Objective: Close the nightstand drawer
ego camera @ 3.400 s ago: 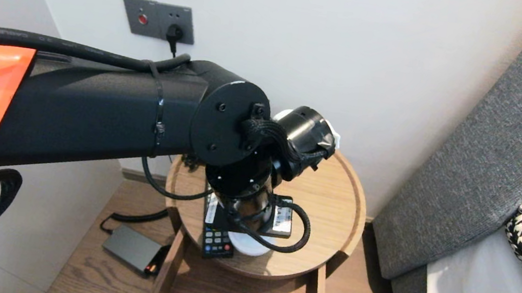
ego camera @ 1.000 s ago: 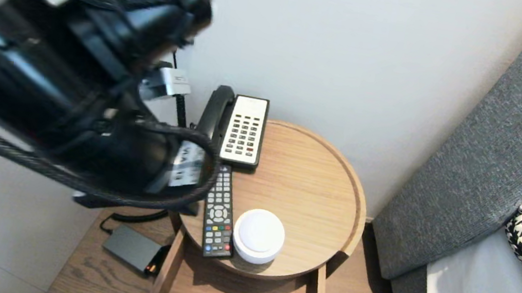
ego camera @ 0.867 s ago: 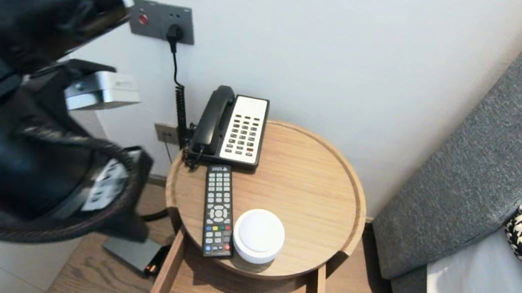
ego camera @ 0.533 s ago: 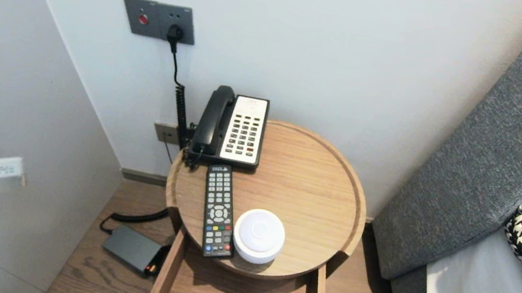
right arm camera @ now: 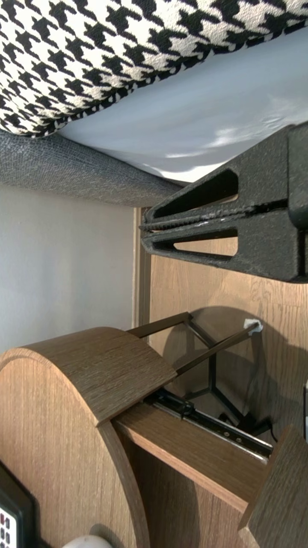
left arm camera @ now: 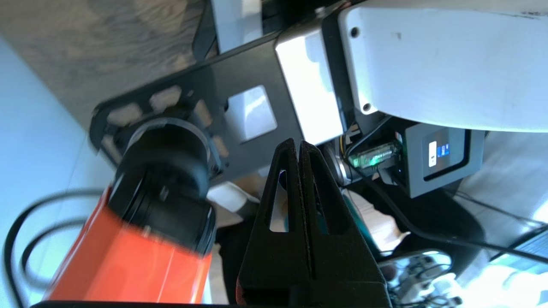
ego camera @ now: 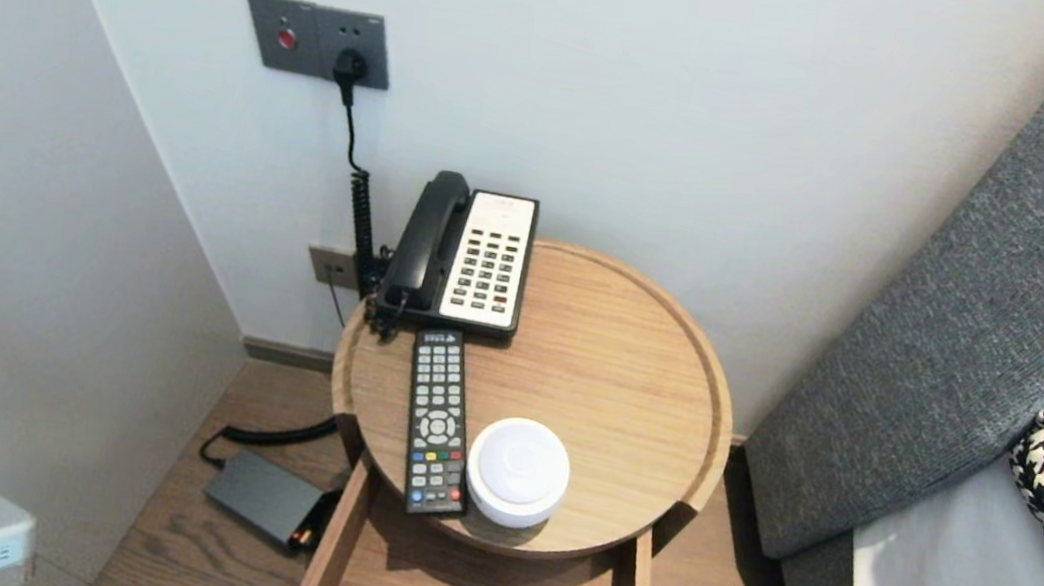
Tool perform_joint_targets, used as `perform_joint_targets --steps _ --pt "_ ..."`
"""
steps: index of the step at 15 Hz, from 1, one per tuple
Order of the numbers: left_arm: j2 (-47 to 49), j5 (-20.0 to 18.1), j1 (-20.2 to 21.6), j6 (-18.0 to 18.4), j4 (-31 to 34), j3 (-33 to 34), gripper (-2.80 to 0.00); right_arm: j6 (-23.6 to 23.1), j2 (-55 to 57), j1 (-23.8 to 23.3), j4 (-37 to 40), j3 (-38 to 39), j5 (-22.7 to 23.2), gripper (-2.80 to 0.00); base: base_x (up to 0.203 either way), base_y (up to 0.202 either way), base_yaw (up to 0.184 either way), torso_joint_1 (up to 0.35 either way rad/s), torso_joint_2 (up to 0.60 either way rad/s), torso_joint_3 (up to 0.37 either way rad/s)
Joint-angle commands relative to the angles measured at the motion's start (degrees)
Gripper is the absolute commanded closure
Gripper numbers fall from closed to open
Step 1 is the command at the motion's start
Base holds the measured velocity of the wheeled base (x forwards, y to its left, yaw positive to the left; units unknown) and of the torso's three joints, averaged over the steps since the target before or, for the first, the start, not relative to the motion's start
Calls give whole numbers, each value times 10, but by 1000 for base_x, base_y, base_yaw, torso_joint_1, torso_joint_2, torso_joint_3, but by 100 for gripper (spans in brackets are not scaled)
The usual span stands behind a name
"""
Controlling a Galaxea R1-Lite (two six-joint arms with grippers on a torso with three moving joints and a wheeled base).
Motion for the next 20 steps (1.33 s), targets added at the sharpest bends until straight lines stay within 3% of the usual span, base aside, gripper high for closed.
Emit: perform_joint_targets --steps 1,4,6,9,16,20 --pt "16 0 -25 -2 -36 48 0 0 1 0 0 14 0 0 0 0 0 0 0 0" --pt "66 24 -66 -2 -122 94 0 0 1 0 0 14 0 0 0 0 0 0 0 0" --pt "83 33 -89 17 -138 92 0 0 1 0 0 14 0 0 0 0 0 0 0 0" --pt "121 32 -90 33 -168 105 0 0 1 0 0 14 0 0 0 0 0 0 0 0" --pt "168 40 -96 34 -310 195 0 0 1 0 0 14 0 0 0 0 0 0 0 0" --pt "204 53 -96 31 -368 201 0 0 1 0 0 14 0 0 0 0 0 0 0 0"
